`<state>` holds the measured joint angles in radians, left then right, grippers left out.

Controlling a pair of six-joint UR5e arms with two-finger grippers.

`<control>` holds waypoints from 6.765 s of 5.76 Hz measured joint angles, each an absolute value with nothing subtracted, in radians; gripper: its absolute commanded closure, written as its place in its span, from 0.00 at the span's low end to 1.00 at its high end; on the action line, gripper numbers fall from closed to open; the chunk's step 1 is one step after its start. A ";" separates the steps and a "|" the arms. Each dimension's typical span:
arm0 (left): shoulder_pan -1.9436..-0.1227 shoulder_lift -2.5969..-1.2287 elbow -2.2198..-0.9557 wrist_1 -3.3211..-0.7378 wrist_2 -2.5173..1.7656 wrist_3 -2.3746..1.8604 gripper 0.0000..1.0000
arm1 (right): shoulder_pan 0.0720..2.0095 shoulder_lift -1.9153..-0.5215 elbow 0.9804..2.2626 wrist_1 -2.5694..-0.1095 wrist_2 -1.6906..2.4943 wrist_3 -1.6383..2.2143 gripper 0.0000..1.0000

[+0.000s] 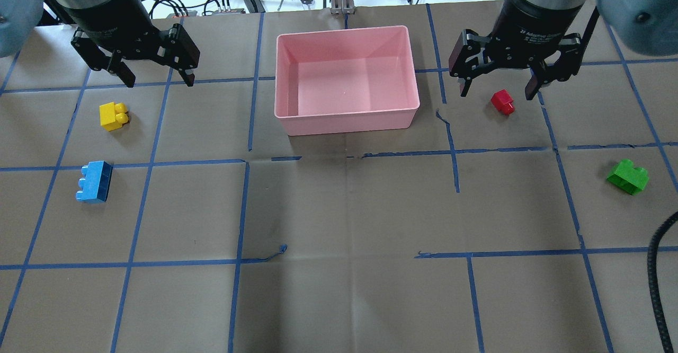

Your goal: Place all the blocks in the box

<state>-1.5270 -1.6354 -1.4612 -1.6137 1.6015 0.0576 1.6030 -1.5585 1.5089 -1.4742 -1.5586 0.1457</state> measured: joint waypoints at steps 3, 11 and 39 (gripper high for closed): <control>-1.516 -1.637 -1.460 -1.606 1.598 0.060 0.01 | 1.603 -1.560 1.508 -1.475 -1.557 0.145 0.00; -1.051 -1.789 -1.531 -1.507 1.600 0.333 0.01 | 1.603 -1.569 1.509 -1.476 -1.554 0.145 0.00; -1.663 -2.116 -1.372 -1.029 1.364 -0.196 0.00 | 0.919 -1.312 1.854 -2.225 -1.554 -1.226 0.75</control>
<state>-1.6634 -2.1158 -1.3720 -1.0288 1.3636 -0.1960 0.9185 -1.3124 1.8541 -2.2248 -1.5537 -1.2263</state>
